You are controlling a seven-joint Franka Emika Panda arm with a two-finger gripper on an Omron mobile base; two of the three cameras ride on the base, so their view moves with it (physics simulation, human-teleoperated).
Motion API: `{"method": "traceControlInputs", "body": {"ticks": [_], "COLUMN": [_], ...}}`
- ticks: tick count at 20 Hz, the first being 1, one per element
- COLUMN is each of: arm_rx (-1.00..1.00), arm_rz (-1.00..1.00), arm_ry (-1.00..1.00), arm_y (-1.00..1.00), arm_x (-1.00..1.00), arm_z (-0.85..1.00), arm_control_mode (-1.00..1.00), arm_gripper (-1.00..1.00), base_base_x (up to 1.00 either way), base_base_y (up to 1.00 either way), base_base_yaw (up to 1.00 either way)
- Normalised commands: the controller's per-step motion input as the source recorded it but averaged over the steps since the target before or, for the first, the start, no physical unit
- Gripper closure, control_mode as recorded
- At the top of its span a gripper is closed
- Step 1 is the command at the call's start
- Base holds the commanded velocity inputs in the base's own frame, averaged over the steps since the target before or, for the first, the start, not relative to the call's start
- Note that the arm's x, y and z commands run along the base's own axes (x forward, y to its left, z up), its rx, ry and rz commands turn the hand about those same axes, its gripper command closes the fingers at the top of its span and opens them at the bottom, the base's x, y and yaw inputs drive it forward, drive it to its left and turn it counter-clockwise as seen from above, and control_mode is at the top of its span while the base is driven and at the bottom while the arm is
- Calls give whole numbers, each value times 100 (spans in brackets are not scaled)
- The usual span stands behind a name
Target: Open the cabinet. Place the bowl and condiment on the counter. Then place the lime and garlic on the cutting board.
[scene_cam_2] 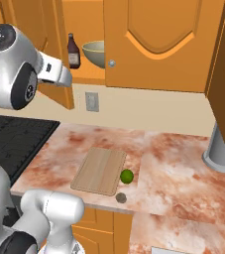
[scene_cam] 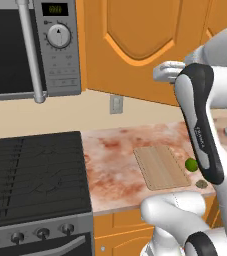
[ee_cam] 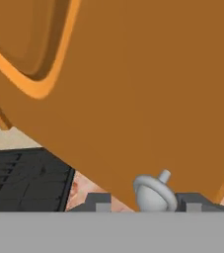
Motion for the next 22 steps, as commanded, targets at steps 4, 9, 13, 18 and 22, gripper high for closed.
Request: {"method": "traceControlInputs", "body": {"ticks": [4,9,13,18,22], "arm_rx": [-4,-2,0,0,2], "arm_rz": [-1,-2,-2,-2,-2], "arm_ry": [-5,0,0,-1,-3], "arm_y": [100,81,7,0,-12], "arm_x": [-75,-52,-89,-100,-100], "arm_z": [0,2,34,41,42], "arm_control_mode": [-100,-100,-100,-100,-100], "arm_gripper": [100,100,100,-100,-100], "base_base_x": [0,0,0,0,0], "base_base_y": [0,0,0,0,0], "base_base_yaw": [0,0,0,0,0]}}
